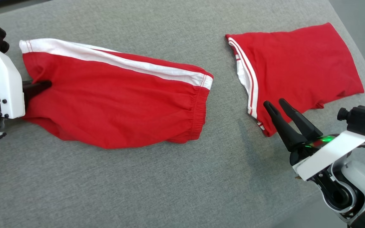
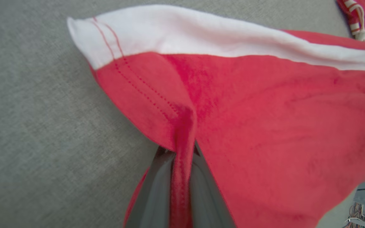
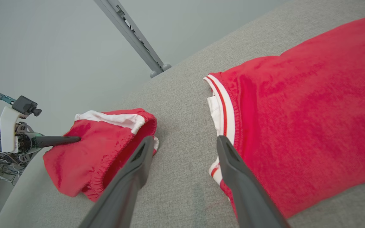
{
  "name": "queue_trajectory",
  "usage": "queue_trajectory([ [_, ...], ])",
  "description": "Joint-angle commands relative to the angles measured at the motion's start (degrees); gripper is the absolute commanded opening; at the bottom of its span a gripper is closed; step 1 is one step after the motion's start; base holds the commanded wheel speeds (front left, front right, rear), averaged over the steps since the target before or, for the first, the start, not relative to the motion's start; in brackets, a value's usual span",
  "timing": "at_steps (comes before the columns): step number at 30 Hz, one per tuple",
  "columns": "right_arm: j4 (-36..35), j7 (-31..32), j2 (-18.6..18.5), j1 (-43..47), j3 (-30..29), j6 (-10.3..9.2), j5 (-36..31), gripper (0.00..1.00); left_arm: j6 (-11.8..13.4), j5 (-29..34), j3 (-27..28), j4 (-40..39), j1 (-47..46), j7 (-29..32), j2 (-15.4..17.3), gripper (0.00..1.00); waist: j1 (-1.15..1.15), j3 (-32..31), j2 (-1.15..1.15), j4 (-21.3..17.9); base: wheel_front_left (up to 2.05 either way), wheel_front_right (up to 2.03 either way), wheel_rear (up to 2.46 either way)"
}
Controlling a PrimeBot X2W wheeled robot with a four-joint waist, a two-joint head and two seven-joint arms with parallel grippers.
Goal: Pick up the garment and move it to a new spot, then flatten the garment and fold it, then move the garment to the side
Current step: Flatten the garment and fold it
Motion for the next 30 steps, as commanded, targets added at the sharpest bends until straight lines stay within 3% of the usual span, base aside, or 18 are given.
queue_trajectory([
  [1, 0.37, -0.50, -0.34, 0.81, -0.32, 0.03, -0.29, 1.00, -0.08, -0.85, 0.15, 0.69, 1.21, -0.72, -0.29, 0.00, 0.00, -1.25, 0.00, 1.29, 0.00, 0.00, 0.00],
  [10, 1.79, 0.73, -2.07, 2.62, 0.13, 0.03, 0.23, 1.00, 1.00, -2.96, -0.79, 3.00, 7.00, -3.31, -3.04, 0.00, 0.00, -9.10, 0.00, 7.81, 0.00, 0.00, 0.00],
  [23, 2.74, 2.21, -4.02, 7.45, -1.88, 0.03, 0.97, 1.00, 2.70, -8.97, 0.19, -3.39, 23.04, -13.72, -2.10, 0.01, 0.00, -16.53, 0.00, 14.24, 0.00, 0.00, 0.00],
  [24, 2.63, 2.40, -4.13, 7.66, -2.09, 0.03, 0.86, 1.00, 2.91, -8.66, -0.03, -3.52, 23.64, -14.19, -2.09, 0.42, 0.00, -16.71, 0.00, 14.50, 0.00, 0.00, 0.00],
  [25, 2.57, 2.60, -4.23, 7.87, -2.27, 0.03, 0.74, 1.00, 2.99, -8.40, -0.20, -3.49, 24.10, -14.73, -2.17, 1.00, 0.00, -16.90, 0.00, 14.76, 0.00, 0.00, 0.00],
  [30, 2.26, 3.75, -3.80, 8.63, -2.79, 0.03, 0.02, 1.00, 3.25, -6.78, 0.01, -2.27, 24.75, -17.94, -2.64, 1.00, 0.00, -18.19, 0.00, 16.18, 0.00, 0.00, 0.00],
])
